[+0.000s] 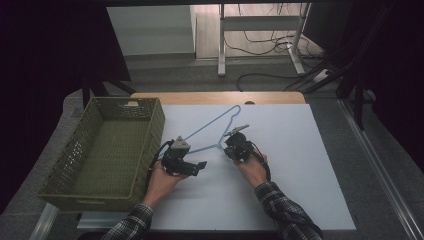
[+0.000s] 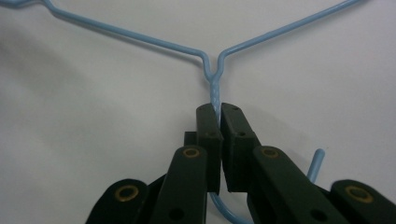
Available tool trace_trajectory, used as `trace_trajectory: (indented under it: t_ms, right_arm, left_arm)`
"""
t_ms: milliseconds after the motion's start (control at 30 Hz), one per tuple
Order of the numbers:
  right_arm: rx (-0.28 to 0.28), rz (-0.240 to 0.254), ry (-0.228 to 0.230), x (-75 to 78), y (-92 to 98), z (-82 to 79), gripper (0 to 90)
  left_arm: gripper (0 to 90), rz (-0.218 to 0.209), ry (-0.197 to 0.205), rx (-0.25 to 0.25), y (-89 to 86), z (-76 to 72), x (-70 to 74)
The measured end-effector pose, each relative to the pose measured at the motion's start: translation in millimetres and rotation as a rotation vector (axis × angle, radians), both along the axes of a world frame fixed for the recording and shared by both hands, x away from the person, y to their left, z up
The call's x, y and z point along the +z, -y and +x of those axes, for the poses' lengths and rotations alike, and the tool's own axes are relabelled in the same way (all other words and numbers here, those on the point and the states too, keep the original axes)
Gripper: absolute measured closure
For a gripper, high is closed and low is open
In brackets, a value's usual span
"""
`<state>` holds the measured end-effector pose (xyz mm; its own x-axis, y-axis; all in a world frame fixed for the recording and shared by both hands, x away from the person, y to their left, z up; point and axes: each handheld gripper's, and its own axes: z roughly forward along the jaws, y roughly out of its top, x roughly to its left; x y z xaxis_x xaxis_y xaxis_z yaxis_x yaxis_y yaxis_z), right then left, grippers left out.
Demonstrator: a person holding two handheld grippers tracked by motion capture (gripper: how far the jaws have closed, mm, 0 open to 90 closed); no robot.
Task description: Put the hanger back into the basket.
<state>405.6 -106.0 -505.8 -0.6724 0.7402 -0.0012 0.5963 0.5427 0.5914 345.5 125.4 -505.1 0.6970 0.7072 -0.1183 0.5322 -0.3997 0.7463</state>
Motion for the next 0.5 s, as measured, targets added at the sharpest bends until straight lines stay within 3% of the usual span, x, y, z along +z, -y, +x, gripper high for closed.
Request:
trace_trajectory:
  t_ms: [333,500]
  right_arm:
    - [0.001,0.016,-0.009,12.4,0.3,0.7,86.8]
    - [0.003,0.015,-0.008,14.5,0.0,0.4,86.8]
  left_arm:
    - [23.8,0.044,-0.022,0.029,7.3,31.8,-8.7]
    - [29.0,0.088,-0.031,0.02,16.6,42.1,-15.4]
